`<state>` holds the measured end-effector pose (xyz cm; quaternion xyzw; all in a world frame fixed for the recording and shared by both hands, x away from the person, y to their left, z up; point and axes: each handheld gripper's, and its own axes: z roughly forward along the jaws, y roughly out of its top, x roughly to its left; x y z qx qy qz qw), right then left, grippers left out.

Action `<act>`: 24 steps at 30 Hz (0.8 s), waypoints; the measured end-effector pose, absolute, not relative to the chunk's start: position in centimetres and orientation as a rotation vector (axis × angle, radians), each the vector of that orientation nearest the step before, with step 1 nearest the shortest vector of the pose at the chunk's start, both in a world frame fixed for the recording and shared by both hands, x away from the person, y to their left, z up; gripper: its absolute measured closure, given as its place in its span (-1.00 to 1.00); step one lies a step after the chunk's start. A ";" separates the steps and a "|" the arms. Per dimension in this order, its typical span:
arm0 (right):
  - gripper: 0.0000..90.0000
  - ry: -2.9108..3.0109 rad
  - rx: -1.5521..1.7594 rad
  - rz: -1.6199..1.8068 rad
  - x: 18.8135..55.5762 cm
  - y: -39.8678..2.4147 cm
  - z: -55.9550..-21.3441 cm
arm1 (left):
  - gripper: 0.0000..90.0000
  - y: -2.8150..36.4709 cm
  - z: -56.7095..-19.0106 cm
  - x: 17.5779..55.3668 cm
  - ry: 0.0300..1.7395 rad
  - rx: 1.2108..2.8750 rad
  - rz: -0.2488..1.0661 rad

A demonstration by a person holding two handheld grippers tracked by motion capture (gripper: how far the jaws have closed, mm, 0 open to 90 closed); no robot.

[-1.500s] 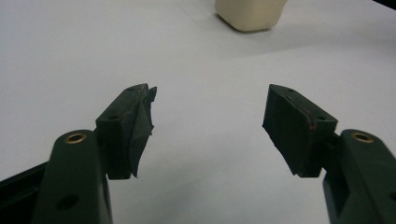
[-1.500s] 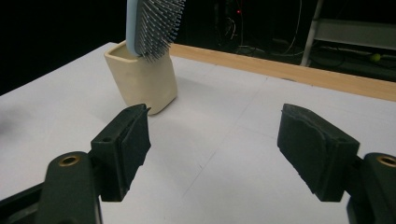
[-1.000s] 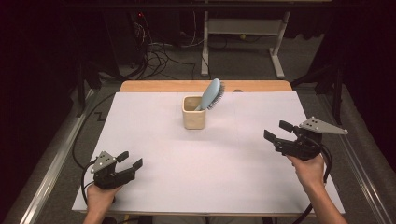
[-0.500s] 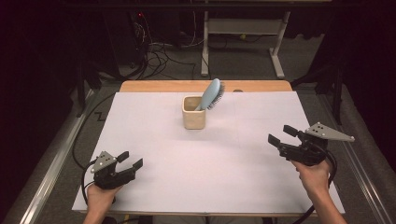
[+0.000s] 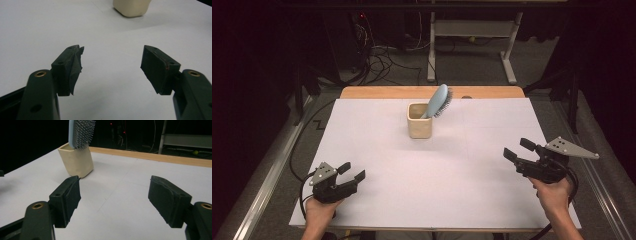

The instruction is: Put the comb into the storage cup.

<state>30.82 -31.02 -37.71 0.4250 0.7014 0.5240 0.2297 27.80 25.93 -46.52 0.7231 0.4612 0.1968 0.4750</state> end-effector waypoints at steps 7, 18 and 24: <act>-0.40 1.922 1.181 1.441 30.4 -31.5 -38.1 | -0.26 26.0 -46.5 27.8 1.128 1.766 0.481; -0.41 1.919 1.187 1.419 29.8 -32.1 -38.6 | -0.26 25.9 -46.5 27.8 1.128 1.765 0.480; -0.42 1.913 1.191 1.419 29.5 -32.3 -38.7 | -0.26 25.9 -46.5 27.8 1.127 1.765 0.480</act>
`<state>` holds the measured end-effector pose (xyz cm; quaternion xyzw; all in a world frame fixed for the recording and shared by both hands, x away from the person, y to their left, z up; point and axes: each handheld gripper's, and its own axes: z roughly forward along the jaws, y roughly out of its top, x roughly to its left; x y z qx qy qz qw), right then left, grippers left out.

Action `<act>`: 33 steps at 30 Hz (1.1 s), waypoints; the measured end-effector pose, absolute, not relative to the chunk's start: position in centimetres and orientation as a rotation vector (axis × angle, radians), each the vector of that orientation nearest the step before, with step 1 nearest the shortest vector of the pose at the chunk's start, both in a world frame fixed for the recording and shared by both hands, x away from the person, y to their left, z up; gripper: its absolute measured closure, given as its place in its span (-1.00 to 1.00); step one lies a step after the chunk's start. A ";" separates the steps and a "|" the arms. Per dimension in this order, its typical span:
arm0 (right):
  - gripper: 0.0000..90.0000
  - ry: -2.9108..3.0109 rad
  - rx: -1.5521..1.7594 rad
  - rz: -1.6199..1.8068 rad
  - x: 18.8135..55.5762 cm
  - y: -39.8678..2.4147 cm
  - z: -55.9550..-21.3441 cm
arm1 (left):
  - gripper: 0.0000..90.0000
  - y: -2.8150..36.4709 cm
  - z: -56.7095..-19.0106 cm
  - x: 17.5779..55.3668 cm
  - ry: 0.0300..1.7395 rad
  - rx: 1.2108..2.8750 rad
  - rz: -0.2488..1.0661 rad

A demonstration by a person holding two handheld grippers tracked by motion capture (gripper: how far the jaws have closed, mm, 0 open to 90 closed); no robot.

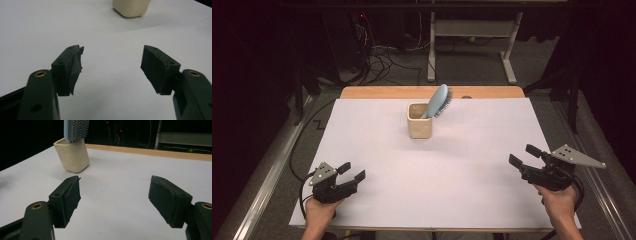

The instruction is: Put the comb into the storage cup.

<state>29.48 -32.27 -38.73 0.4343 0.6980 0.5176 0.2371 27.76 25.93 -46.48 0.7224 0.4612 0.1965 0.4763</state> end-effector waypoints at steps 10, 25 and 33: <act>-0.42 1.904 1.198 1.423 29.0 -32.5 -39.2 | -0.26 25.9 -46.5 27.8 1.124 1.766 0.479; -0.43 1.894 1.213 1.425 28.4 -32.9 -39.9 | -0.26 25.9 -46.5 27.7 1.124 1.766 0.478; -0.43 1.877 1.220 1.428 28.0 -33.1 -40.5 | -0.26 25.9 -46.5 27.8 1.120 1.768 0.477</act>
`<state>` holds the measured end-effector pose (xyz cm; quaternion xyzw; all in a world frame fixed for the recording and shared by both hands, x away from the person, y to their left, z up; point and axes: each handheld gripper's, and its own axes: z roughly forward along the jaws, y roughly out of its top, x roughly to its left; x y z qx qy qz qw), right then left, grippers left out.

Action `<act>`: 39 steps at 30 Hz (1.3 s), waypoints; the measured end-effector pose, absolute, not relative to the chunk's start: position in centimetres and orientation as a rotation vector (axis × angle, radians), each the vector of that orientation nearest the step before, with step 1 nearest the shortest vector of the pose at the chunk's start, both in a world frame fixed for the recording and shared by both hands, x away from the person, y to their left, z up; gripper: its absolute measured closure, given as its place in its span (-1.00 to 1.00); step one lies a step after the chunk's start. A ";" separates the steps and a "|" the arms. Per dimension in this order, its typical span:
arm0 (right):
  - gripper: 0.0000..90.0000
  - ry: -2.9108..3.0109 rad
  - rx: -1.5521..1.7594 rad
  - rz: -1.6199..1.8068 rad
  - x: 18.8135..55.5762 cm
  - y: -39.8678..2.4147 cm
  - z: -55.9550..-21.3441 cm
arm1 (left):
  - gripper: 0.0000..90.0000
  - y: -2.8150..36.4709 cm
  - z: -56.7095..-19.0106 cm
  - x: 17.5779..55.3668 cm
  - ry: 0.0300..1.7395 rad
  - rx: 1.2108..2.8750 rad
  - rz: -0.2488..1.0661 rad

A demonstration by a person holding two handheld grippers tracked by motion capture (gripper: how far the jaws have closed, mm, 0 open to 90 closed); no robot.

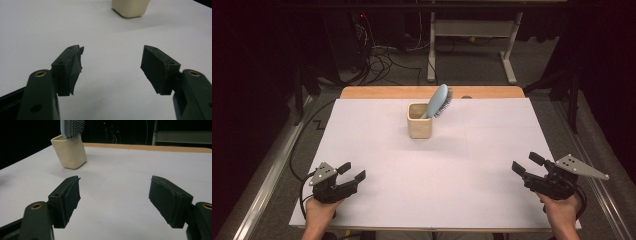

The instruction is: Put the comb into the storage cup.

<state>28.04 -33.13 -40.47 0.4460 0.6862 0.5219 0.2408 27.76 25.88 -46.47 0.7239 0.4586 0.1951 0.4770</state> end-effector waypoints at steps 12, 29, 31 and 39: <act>-0.43 1.879 1.244 1.420 27.8 -33.4 -41.3 | -0.26 25.9 -46.5 27.7 1.120 1.769 0.479; -0.43 1.901 1.270 1.405 27.4 -33.4 -42.6 | -0.26 25.9 -46.4 27.7 1.121 1.767 0.481; -0.43 1.902 1.274 1.405 27.4 -33.4 -42.7 | -0.26 25.9 -46.4 27.7 1.121 1.767 0.482; -0.43 1.909 1.287 1.398 27.3 -33.5 -43.2 | -0.26 25.9 -46.4 27.7 1.120 1.765 0.481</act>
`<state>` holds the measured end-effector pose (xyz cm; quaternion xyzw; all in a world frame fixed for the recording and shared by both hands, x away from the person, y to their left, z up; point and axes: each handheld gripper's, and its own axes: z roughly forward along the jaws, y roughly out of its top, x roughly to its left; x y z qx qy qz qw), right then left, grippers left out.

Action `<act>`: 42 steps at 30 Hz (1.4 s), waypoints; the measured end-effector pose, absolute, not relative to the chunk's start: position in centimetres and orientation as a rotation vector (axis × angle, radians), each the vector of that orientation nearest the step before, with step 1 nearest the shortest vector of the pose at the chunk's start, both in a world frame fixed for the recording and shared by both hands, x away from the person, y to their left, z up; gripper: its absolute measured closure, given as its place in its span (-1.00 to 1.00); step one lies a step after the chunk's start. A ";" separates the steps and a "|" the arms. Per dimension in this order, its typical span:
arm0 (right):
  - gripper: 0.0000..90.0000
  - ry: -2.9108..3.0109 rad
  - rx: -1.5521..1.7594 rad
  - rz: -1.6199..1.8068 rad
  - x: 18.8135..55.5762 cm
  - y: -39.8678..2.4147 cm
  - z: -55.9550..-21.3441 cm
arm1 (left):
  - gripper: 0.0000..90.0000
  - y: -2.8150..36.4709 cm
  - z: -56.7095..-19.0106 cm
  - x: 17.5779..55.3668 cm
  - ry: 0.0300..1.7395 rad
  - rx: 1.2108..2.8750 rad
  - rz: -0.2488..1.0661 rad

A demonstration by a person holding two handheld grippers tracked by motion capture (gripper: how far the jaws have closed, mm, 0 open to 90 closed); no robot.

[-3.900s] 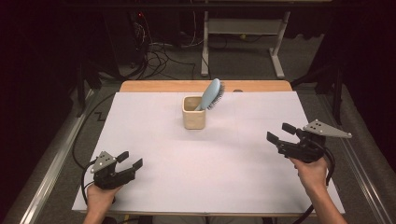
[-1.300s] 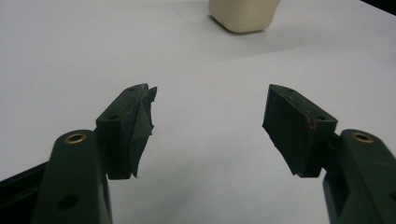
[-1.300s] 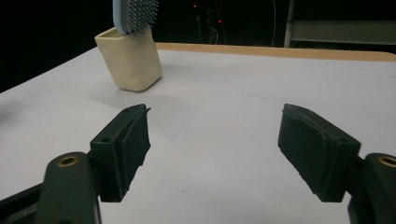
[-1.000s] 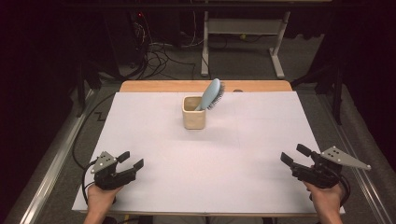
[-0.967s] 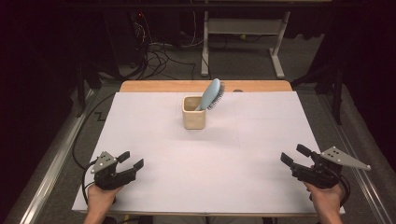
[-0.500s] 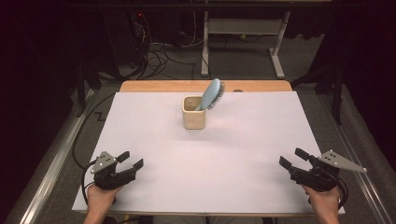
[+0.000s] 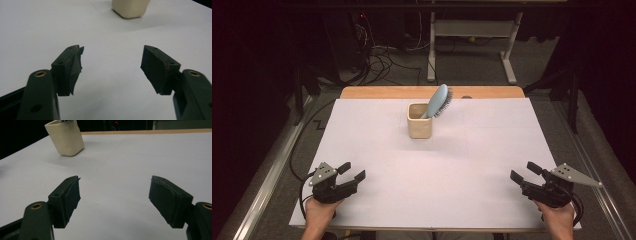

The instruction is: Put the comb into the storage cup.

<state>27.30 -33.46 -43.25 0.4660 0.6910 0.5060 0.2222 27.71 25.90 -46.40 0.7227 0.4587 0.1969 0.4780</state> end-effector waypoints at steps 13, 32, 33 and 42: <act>-0.43 1.921 1.309 1.382 27.0 -33.5 -44.2 | -0.26 25.9 -46.4 27.8 1.119 1.763 0.478; -0.43 1.908 1.348 1.363 26.8 -34.2 -45.1 | -0.26 25.9 -46.4 27.8 1.118 1.763 0.478; -0.43 1.908 1.350 1.363 26.8 -34.2 -45.2 | -0.26 25.9 -46.4 27.8 1.117 1.763 0.478; -0.43 1.896 1.369 1.358 26.6 -34.5 -45.5 | -0.26 25.9 -46.4 27.8 1.117 1.763 0.479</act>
